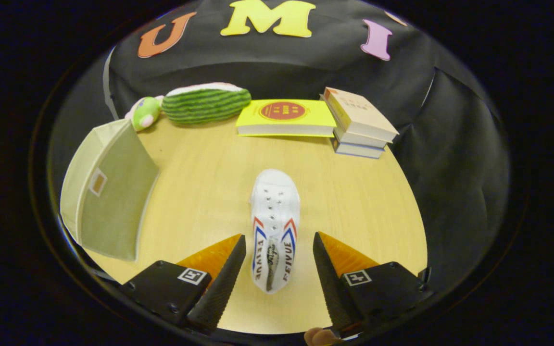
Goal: Open the storage box then place both shoes into the box .Put the left shoe in first, then the right shoe, with the right side of both shoes facing outward in a uniform manner.
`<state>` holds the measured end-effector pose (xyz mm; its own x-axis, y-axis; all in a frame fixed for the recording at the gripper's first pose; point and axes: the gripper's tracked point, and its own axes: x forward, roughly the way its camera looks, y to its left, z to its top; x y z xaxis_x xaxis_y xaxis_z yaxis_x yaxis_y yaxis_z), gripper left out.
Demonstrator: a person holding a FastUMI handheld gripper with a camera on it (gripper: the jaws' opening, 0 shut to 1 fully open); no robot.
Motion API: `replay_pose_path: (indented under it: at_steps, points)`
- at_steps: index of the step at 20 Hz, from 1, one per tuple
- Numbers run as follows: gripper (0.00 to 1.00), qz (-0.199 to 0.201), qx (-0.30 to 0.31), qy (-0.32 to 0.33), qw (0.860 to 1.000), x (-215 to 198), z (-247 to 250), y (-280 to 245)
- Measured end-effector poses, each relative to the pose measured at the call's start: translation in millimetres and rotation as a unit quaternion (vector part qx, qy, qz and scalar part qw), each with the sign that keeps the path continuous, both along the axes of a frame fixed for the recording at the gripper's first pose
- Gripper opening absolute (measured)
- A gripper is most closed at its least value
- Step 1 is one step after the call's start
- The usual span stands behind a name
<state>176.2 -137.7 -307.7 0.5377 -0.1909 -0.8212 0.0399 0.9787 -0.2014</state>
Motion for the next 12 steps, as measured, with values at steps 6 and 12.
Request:
replay_pose_path:
  at_steps: [6, 12]
  points:
    - [0.88, -0.018, 0.014, 0.042, 0.999, -1.9, -33.4, -27.2]
    - [0.87, -0.004, -0.044, 0.075, 0.996, 10.1, -60.9, -40.9]
